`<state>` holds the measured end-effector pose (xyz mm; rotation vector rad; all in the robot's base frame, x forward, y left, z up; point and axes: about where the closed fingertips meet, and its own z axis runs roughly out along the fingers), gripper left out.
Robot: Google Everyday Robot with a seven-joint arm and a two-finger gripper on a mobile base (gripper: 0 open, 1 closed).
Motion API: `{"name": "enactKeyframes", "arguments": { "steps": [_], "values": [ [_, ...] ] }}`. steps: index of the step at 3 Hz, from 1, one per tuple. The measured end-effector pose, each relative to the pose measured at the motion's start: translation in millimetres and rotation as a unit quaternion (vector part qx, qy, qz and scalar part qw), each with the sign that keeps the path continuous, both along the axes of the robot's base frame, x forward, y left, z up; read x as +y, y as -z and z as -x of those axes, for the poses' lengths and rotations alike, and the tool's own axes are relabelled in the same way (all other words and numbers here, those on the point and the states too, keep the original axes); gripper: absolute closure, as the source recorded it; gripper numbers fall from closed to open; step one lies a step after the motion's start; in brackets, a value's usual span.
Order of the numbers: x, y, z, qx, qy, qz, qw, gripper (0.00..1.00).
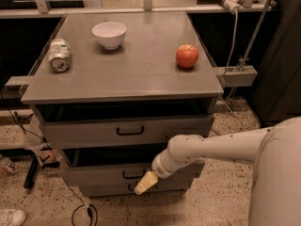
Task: Open middle drawer
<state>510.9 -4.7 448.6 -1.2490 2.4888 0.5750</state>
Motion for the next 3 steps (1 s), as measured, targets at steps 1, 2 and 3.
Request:
{"name": "enactKeyframes", "arguments": {
  "steps": [1, 2, 3],
  "values": [
    [1, 0, 0, 0.0, 0.0, 0.0, 1.0, 0.0],
    [-6, -12, -8, -0.02, 0.017, 0.011, 0.9996, 0.0],
    [-17, -19, -20, -0.036, 0.041, 0.02, 0.9983, 0.0]
  ]
}}
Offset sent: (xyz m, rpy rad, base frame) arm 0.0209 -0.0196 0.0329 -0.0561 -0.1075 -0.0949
